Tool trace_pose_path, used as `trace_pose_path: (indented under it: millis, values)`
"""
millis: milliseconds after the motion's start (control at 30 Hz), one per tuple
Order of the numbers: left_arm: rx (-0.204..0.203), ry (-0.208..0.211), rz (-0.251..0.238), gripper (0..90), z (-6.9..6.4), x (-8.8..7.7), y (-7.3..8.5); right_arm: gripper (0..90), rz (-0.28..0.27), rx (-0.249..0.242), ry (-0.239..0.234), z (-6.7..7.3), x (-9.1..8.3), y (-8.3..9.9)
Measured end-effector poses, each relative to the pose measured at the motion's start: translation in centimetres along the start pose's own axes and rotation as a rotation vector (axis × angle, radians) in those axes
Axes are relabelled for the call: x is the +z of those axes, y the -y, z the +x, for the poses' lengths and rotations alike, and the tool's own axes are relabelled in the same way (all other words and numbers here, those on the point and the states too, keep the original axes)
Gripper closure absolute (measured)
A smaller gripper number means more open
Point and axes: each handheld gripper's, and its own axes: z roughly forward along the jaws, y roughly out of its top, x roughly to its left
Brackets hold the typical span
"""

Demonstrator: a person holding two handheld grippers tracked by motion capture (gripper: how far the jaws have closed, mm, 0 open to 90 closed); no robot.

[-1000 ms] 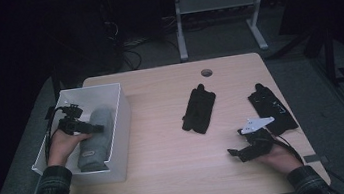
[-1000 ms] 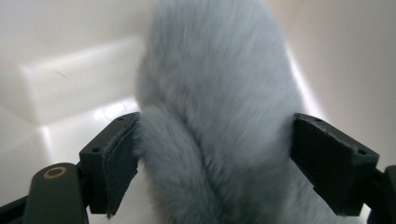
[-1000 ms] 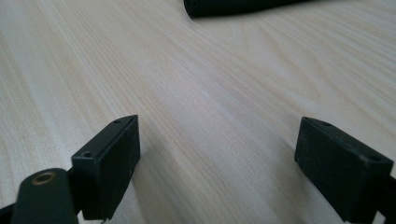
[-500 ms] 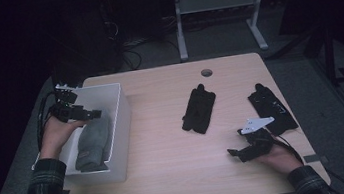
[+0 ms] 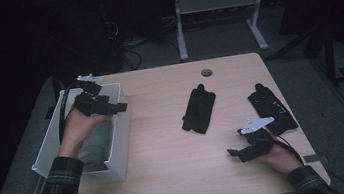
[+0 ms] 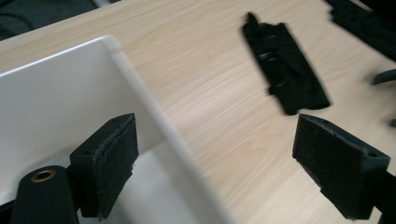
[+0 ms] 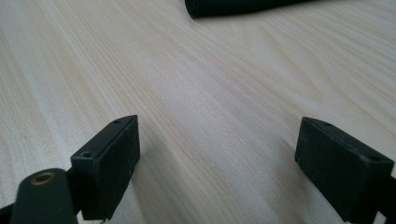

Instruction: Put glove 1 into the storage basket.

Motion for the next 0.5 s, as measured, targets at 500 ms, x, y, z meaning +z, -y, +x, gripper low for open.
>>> trace_pose_path:
  millis: [500]
  values:
    - [0.112,0.075,-0.02,14.4,-9.0,4.7,-0.2,11.8,0.006,-0.008,0.001,0.0,0.1,0.0]
